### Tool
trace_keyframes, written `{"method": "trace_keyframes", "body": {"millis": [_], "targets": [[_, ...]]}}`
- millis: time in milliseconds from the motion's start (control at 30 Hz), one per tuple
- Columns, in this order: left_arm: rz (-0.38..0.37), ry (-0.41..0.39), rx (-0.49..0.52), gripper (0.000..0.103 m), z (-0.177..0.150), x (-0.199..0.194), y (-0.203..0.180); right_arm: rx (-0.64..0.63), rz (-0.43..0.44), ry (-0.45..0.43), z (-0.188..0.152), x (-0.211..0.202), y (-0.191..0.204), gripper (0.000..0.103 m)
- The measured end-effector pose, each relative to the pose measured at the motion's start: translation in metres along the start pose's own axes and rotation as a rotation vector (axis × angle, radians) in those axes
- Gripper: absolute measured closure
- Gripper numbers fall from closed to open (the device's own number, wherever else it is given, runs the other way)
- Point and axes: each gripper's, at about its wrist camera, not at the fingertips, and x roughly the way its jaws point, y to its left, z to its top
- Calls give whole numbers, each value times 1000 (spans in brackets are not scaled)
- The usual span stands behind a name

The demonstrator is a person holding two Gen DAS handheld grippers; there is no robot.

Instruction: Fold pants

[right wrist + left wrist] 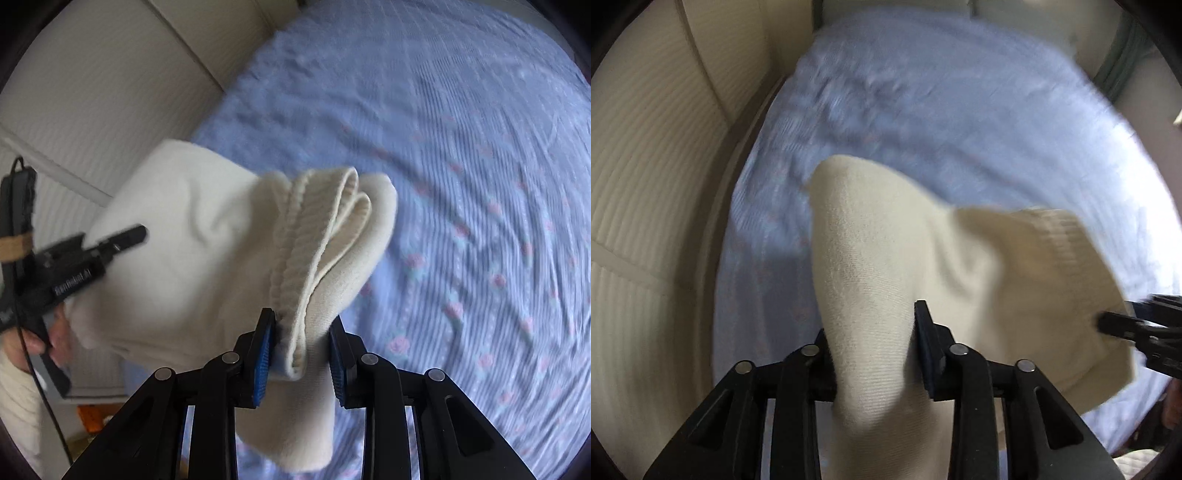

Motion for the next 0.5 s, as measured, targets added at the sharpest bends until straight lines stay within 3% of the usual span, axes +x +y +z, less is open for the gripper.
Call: {"method": "trace_keyframes", "body": {"millis": [100, 167, 200, 300, 433, 500], "targets": [[77, 141, -70, 64, -15, 35, 19, 68, -18, 84, -14, 24, -17, 73], [179, 145, -73, 62, -27, 37, 27, 82, -42, 99, -22, 28, -25, 70], [241, 130, -66, 54, -34, 31, 30, 90, -56, 99, -24, 28, -29, 66], [227, 96, -73, 46, -48, 13, 30, 99, -122, 100, -30, 20, -42, 60], [216, 22, 13, 38, -71, -27, -1, 61, -141, 78, -46, -12, -53, 57], [191, -16, 32, 34, -83, -50, -21, 46, -134, 44, -54, -35, -59, 46]]}}
